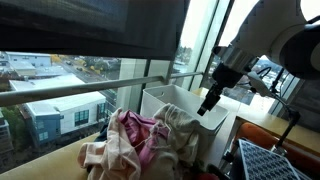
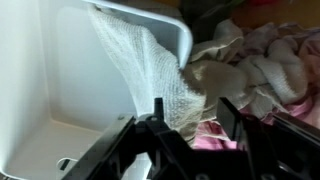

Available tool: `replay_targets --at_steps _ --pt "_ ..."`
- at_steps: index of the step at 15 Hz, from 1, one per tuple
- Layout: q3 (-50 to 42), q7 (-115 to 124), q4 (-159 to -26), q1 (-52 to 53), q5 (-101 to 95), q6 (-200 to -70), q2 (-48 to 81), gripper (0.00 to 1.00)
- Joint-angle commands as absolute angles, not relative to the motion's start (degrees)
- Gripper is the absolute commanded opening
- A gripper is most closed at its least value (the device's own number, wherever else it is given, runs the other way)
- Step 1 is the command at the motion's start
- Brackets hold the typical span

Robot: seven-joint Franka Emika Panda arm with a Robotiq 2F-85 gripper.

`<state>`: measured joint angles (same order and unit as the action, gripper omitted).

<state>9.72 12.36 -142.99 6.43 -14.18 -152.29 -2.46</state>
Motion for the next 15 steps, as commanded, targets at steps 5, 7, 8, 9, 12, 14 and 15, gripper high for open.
replay_targets --at_steps 5,7,8,9,12,14,15 --pt "12.8 15.9 -138.0 12.9 -18.7 -155.2 6.3 1.00" --pt "12.4 16.0 -135.0 15.0 -22.9 -155.2 9.0 1.00" --pt "12.7 16.1 -133.3 15.4 -25.2 -155.0 10.3 1.00" --pt "12.3 15.9 -131.3 16.1 -27.2 -154.4 11.8 1.00" --pt "11.9 14.0 -125.4 17.0 -30.3 -153.4 16.0 1.00" --pt "10.4 11.2 -122.0 17.7 -27.8 -153.5 19.4 1.00" --pt "10.1 9.3 -120.4 17.1 -26.3 -153.7 21.5 1.00"
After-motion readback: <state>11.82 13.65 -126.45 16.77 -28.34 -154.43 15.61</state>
